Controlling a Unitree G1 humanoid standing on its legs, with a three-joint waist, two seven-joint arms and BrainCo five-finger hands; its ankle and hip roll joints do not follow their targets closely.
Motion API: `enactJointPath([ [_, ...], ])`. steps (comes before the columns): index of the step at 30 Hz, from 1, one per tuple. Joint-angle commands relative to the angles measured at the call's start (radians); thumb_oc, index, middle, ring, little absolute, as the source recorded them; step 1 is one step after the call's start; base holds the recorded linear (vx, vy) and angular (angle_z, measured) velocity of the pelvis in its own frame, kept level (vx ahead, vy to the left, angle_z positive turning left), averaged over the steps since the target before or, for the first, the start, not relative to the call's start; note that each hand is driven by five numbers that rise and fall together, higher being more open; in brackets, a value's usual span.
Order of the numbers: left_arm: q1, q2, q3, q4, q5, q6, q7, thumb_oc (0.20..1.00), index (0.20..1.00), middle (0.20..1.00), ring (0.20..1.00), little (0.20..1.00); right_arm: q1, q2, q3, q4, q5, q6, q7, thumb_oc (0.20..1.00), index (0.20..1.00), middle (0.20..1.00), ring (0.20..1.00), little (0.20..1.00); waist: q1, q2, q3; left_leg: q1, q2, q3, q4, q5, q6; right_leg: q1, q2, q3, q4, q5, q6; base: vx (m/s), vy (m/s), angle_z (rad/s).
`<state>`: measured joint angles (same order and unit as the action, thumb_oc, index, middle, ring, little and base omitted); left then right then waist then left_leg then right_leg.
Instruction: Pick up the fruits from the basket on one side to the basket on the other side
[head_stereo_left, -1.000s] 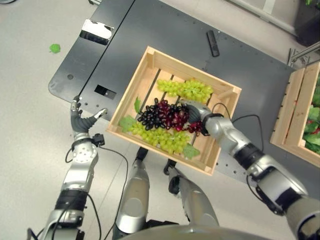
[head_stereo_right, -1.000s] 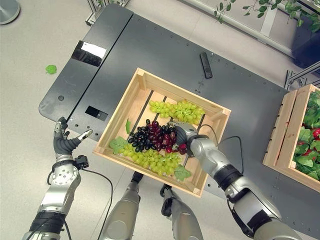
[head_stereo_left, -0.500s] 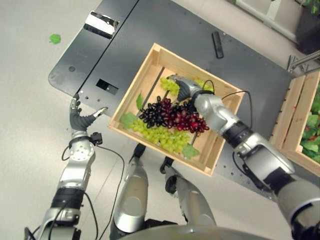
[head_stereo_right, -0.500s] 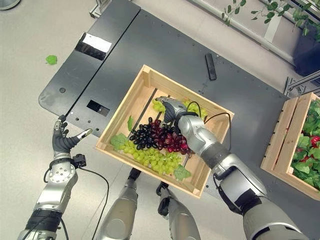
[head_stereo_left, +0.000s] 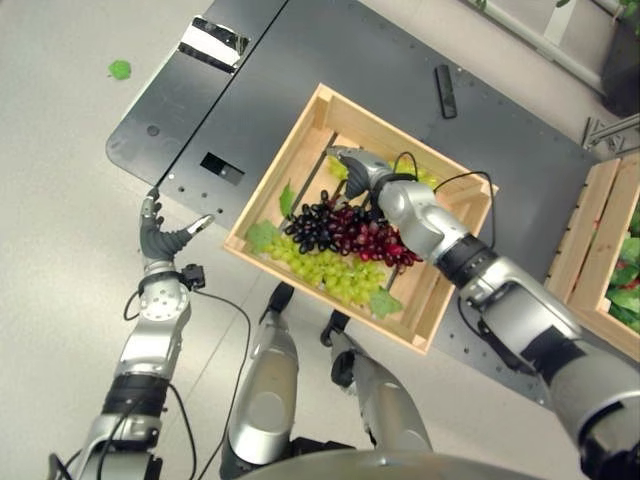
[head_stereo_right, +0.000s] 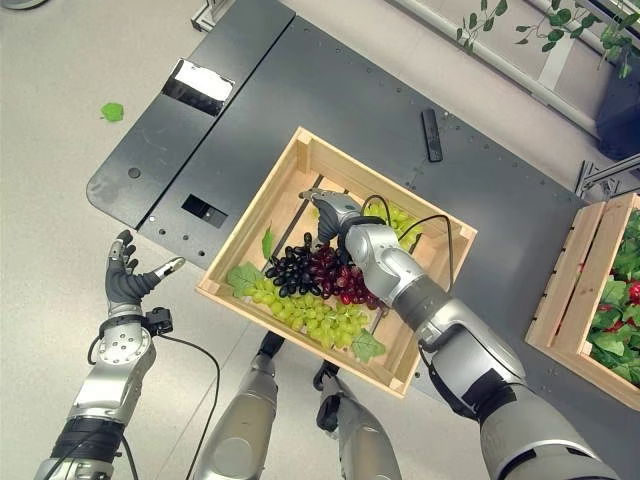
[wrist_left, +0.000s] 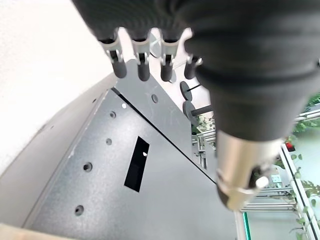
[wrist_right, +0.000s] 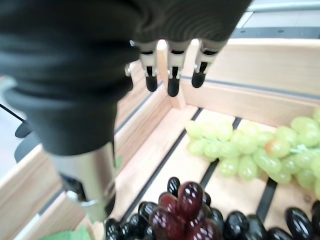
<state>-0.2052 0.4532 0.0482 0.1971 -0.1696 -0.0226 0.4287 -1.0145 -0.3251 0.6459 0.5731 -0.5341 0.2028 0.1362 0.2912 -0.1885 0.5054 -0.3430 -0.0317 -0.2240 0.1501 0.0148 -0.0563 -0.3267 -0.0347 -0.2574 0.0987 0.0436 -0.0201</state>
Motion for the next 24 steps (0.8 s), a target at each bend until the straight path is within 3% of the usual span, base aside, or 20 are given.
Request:
enactJointPath([
  [1, 0.000, 0.045, 0.032, -0.075, 0.043, -0.017, 0.002, 1.000, 1.000, 1.000, 1.000, 1.000, -0.006, -0.003, 0.010, -0.041, -0.032, -0.004, 0.005, 1.000, 1.000, 1.000, 1.000, 1.000, 0.020, -0.071, 0.014, -0.027, -0.066, 0.034, -0.004, 0.011, 0.072, 0.036, -0.032, 0.008, 0.029, 0.014, 0.088, 0.00, 0.000, 0.00],
  [24, -0.039, 0.057, 0.025, -0.081, 0.094, 0.003, -0.016, 1.000, 1.000, 1.000, 1.000, 1.000, 0.002, -0.101, 0.011, -0.166, -0.111, -0.022, 0.114, 1.000, 1.000, 1.000, 1.000, 1.000, -0.008, -0.097, 0.011, -0.009, -0.063, 0.046, -0.018, 0.008, 0.070, 0.041, -0.029, 0.022, 0.019, 0.022, 0.093, 0.00, 0.000, 0.00],
])
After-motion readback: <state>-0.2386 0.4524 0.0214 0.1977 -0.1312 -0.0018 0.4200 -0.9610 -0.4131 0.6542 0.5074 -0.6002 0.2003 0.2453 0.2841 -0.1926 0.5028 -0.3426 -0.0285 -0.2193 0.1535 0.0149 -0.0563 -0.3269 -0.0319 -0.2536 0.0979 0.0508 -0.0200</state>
